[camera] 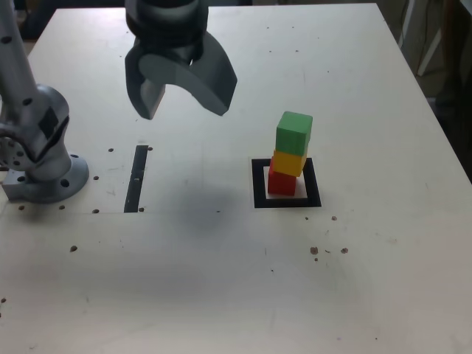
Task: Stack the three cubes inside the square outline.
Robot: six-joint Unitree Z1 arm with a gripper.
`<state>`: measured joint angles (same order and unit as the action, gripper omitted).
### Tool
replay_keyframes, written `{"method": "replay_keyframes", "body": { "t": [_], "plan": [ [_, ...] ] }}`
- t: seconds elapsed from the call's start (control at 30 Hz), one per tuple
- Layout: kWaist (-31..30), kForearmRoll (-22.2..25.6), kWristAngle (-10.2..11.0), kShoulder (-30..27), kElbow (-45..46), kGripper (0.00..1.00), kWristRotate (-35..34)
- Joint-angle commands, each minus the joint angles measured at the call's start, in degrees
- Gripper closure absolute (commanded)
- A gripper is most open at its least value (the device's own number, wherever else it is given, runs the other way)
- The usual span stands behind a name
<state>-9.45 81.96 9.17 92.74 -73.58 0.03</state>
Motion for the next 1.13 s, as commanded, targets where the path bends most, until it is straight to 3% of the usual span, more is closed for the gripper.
{"method": "replay_keyframes", "body": {
  "t": [0.0, 0.27, 0.67, 1.1],
  "plan": [
    [0.0, -2.0, -0.6, -1.9, 4.2, 0.0, -1.3],
    [0.0, -8.6, -1.7, -6.4, 16.4, 0.0, -4.6],
    [0.0, -21.1, -6.4, -7.2, 29.8, 0.0, -5.8],
    [0.0, -23.9, -6.3, -5.9, 31.8, 0.0, -5.3]
  ]
}}
